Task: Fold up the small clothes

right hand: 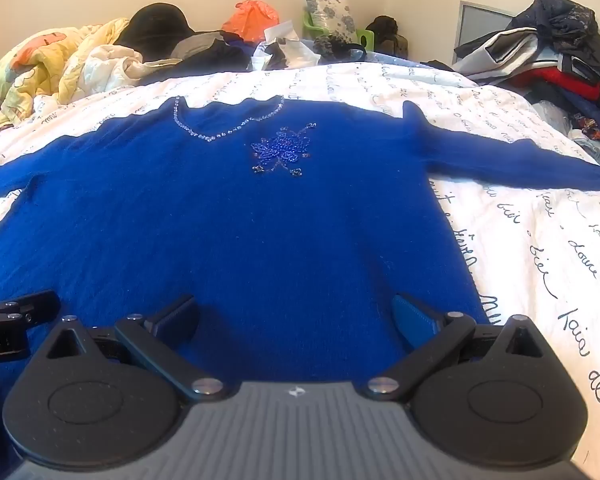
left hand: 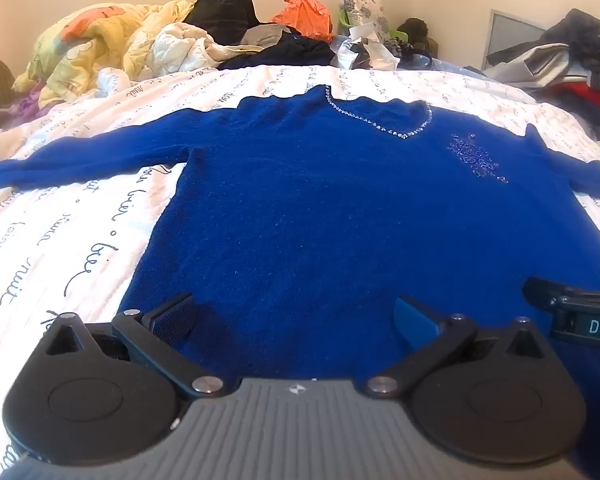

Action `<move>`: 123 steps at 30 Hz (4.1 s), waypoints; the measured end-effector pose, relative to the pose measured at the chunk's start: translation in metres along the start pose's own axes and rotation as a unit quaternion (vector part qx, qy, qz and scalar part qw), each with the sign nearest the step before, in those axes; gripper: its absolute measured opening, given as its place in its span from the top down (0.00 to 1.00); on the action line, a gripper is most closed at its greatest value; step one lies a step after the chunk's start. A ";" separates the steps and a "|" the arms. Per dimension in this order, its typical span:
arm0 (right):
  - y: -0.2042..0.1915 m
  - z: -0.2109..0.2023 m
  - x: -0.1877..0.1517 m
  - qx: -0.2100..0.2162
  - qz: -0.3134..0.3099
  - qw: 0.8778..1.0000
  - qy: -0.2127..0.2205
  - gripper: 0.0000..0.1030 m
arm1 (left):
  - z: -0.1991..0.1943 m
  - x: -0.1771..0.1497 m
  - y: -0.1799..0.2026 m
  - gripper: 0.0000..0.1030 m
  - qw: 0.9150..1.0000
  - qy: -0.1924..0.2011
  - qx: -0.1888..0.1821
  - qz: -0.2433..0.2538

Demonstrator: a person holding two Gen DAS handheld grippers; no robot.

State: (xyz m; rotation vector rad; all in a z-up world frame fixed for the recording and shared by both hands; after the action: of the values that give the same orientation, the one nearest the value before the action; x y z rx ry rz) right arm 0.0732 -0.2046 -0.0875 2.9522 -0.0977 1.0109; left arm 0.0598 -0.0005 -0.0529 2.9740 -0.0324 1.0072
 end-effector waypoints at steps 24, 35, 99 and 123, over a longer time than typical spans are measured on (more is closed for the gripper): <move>0.000 -0.002 -0.001 -0.002 -0.002 1.000 -0.002 0.00 | -0.005 -0.002 -0.002 0.00 1.000 0.001 0.009 -0.007; -0.001 -0.001 -0.001 -0.002 -0.003 1.000 -0.001 0.00 | -0.006 -0.003 -0.002 0.00 1.000 0.000 0.009 -0.008; 0.475 0.041 0.127 0.052 0.470 0.875 0.098 0.00 | -0.003 0.000 -0.003 0.00 1.000 0.004 0.006 -0.002; 0.380 0.034 0.168 0.100 0.359 0.918 0.139 0.95 | -0.004 0.000 -0.003 0.00 1.000 0.004 0.005 -0.003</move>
State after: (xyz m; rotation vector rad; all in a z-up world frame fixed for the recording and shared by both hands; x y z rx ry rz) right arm 0.2013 -0.5943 -0.0124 2.9328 -1.2065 1.5712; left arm 0.0576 0.0026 -0.0500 2.9769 -0.0196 1.0228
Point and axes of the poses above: each gripper's, at about its wrist camera, not at the fingertips, and z roughly the way its jaws point, y to its right, x to its top, the point moved 8 cm from there along z, roughly the way its jaws point, and after that the axes turned 11 degrees about -y, right-handed, at the moved point
